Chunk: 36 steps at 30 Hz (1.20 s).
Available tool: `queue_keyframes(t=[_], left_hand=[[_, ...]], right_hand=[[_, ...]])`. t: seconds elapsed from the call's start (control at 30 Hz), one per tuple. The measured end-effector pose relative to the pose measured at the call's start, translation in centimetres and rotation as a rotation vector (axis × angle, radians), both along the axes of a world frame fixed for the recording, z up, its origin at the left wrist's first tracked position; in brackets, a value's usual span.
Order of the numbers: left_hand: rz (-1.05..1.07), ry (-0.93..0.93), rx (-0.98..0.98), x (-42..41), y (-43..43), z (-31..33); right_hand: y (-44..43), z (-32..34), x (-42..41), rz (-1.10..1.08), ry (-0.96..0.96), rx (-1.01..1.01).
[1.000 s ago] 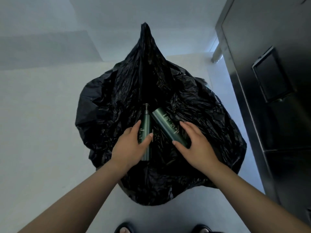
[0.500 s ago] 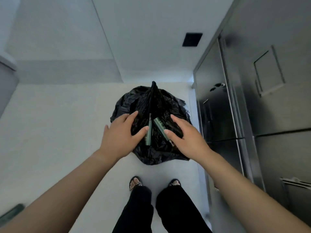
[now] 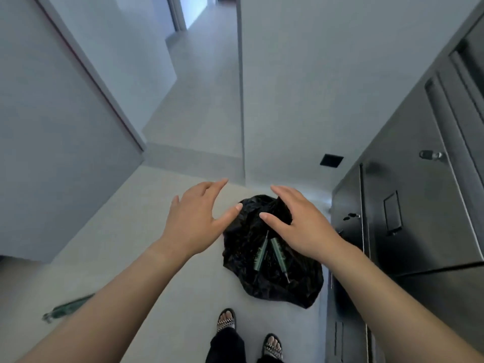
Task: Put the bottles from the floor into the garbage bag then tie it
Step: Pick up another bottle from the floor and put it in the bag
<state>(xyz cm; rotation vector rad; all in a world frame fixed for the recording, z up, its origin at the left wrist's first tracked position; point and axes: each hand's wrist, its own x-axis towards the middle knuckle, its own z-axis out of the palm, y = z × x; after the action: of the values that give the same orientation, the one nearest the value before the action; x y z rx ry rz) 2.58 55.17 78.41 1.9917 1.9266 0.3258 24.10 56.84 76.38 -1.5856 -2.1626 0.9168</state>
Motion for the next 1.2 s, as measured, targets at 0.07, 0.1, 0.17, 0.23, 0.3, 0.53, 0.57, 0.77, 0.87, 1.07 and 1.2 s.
queue_keyframes(t=[0.07, 0.1, 0.17, 0.23, 0.3, 0.53, 0.57, 0.77, 0.87, 1.07, 1.2], left_hand=[[0.049, 0.038, 0.035, -0.5, -1.4, 1.6], [0.073, 0.046, 0.058, -0.9, -2.1, 2.3], [0.125, 0.068, 0.099, -1.7, -3.6, 3.8], [0.190, 0.114, 0.121, -2.8, -5.1, 5.1], [0.262, 0.135, 0.133, -4.1, -6.8, 6.2], [0.543, 0.219, 0.159, -10.1, -15.6, 8.7], [0.590, 0.226, 0.156, -11.0, -17.2, 8.8], [0.899, 0.283, 0.116, -17.0, -26.9, 9.2], [1.024, 0.296, 0.074, -20.7, -31.6, 8.8], [1.218, 0.276, 0.047, -28.6, -39.7, 7.5], [1.283, 0.293, 0.025, -33.2, -43.0, 6.7]], right_hand=[[-0.1, 1.7, -0.5, 0.078, -0.040, 0.026], [-0.1, 2.5, -0.8, 0.111, -0.049, 0.044], [-0.1, 4.3, -1.6, 0.166, -0.046, 0.090], [-0.2, 5.8, -2.7, 0.222, -0.037, 0.143], [-0.6, 7.2, -4.3, 0.284, -0.030, 0.185], [-4.3, 10.5, -12.9, 0.573, -0.036, 0.259], [-5.1, 10.8, -14.4, 0.612, -0.033, 0.266], [-10.2, 11.9, -24.3, 0.821, -0.041, 0.345], [-13.1, 11.7, -30.2, 0.910, -0.077, 0.415], [-19.3, 10.4, -41.6, 1.055, -0.062, 0.375], [-22.6, 9.4, -48.0, 1.137, -0.046, 0.387]])
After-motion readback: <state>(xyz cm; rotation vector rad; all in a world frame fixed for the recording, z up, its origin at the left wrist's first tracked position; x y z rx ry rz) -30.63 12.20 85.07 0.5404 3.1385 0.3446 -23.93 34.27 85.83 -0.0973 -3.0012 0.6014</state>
